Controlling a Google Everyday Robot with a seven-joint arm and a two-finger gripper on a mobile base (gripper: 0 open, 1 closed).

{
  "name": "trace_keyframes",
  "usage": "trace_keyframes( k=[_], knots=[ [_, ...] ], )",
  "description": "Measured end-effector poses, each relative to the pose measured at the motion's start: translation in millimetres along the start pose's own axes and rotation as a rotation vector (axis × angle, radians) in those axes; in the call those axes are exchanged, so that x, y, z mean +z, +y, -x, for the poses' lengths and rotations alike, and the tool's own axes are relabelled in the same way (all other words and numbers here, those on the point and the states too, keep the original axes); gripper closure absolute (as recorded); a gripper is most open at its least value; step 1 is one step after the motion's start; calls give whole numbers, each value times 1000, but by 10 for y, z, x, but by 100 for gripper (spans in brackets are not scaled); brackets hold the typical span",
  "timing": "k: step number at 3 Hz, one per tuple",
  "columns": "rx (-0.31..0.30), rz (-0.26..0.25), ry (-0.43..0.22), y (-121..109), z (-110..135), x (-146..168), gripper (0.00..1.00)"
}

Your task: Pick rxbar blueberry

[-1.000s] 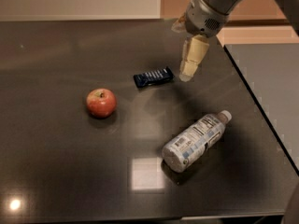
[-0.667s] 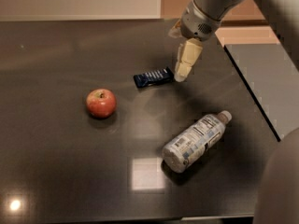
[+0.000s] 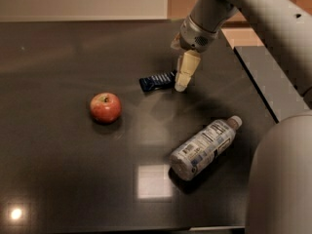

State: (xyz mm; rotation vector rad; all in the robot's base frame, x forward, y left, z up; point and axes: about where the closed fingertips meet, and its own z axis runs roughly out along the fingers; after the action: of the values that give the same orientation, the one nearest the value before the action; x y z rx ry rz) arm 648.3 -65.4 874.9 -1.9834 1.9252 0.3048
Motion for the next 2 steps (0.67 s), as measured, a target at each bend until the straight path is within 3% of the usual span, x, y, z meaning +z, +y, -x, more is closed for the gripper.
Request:
trace_keyframes(
  k=[2],
  knots=[
    [-52,20,61,1,23,233,0]
  ],
)
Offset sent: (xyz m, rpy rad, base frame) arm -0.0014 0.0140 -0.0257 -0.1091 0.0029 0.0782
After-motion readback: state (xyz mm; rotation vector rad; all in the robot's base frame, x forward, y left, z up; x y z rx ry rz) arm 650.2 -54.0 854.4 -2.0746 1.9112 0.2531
